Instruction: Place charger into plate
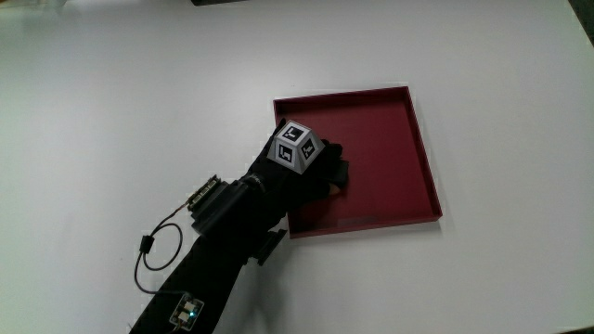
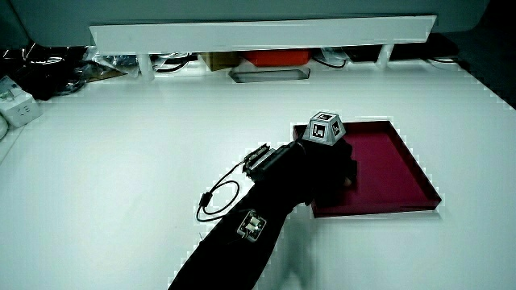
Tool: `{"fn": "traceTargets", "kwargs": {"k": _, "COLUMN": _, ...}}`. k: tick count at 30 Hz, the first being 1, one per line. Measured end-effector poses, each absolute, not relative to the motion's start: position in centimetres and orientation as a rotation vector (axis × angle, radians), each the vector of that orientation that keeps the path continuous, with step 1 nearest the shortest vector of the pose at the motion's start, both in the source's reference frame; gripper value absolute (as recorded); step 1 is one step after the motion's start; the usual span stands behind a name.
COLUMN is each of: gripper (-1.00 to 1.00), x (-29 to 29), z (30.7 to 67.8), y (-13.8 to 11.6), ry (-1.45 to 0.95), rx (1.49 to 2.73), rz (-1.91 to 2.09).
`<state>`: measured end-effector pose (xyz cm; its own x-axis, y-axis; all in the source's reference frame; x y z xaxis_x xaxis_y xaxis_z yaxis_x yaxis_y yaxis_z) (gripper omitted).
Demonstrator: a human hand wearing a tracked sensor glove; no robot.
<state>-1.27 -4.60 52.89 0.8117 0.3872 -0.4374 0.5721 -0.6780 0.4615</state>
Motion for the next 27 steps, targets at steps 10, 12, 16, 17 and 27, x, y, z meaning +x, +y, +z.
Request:
{"fn": "traceTargets", "kwargs": {"k": 10, "gripper": 0.00, "x": -1.1, "z": 53.0, "y": -4.5, "ry": 0.695, "rx": 2.390, "rz": -0.396}}
{"fn": "traceTargets", "kwargs": {"k": 12, "gripper": 0.00, "x": -1.1, "z": 52.8, "y": -4.4, "ry": 0.702, "rx": 2.399, "rz": -0.393}}
{"fn": "traceTargets", "kwargs": {"k": 16, "gripper": -0.25, "x": -1.2, "z": 53.0, "y": -4.4, "ry": 0.687, "rx": 2.393, "rz": -0.399}}
{"fn": "traceTargets", "kwargs": {"k": 17, "gripper": -0.31, "x": -1.2, "z": 52.8, "y": -4.4, "ry": 0.695, "rx": 2.399, "rz": -0.391}}
{"fn": "traceTargets", "kwargs": {"k": 27, "gripper": -0.94, "x": -4.9, "z": 50.9, "y": -4.9, "ry": 0.703, "rx": 2.457, "rz": -0.669}}
